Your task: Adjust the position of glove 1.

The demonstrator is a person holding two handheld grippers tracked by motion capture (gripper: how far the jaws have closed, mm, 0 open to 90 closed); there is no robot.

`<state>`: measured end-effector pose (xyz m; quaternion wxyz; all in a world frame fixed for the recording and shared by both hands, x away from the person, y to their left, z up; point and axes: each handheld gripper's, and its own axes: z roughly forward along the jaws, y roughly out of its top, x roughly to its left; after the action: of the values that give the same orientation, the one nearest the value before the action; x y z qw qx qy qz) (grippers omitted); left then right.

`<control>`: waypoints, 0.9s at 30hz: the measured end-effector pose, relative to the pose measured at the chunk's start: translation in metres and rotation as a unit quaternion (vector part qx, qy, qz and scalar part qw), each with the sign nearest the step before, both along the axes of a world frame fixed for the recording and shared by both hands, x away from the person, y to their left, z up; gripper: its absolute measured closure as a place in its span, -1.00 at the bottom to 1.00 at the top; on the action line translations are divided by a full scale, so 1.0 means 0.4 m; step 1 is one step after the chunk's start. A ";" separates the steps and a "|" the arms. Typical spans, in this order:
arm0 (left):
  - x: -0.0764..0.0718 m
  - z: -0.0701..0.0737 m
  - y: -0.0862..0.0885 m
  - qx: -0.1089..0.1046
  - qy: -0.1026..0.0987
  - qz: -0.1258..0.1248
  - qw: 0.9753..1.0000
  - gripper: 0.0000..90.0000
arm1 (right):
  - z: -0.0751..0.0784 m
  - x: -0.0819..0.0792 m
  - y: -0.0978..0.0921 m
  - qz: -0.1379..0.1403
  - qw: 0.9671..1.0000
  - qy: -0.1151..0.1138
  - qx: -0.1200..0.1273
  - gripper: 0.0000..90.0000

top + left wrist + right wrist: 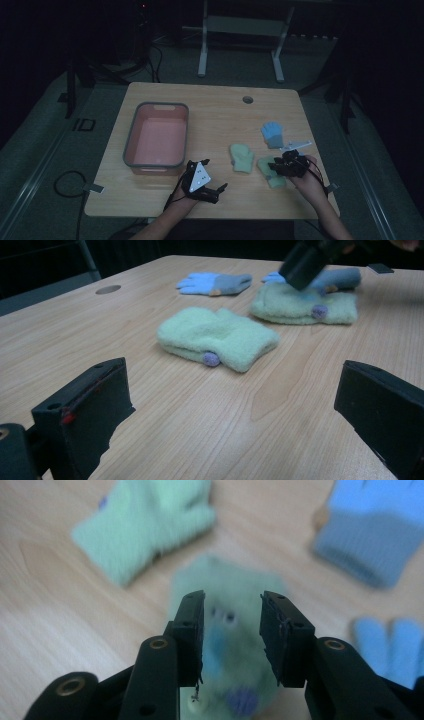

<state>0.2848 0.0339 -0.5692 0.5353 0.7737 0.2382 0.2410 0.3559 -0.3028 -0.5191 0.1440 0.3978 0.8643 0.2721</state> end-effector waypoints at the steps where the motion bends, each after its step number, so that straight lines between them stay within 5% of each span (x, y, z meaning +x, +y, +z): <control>1: 0.001 0.000 0.001 -0.001 0.002 0.001 1.000 -0.96 | 0.000 0.000 0.000 0.000 1.000 0.000 0.000 0.36; 2: 0.001 0.000 0.001 -0.001 0.002 0.001 1.000 -0.96 | -0.029 -0.004 -0.006 -0.003 1.000 0.014 -0.004 0.42; 10: 0.000 0.000 0.000 0.000 0.000 0.003 1.000 -0.96 | -0.020 -0.002 0.011 -0.026 0.999 0.028 -0.010 0.91; 16: 0.001 0.000 0.002 -0.004 0.003 0.001 1.000 -0.96 | 0.059 -0.001 0.010 -0.069 0.997 -0.016 0.036 0.93; 19: 0.001 0.000 0.002 -0.004 0.002 0.001 1.000 -0.96 | 0.078 0.003 0.010 -0.095 0.994 -0.041 0.035 0.93; 27: 0.001 0.000 0.002 -0.004 0.002 0.002 1.000 -0.96 | 0.044 0.029 0.014 -0.153 0.986 -0.040 0.050 0.93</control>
<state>0.2852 0.0346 -0.5692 0.5372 0.7717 0.2420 0.2393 0.3675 -0.2973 -0.5015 0.1980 0.5207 0.7724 0.3051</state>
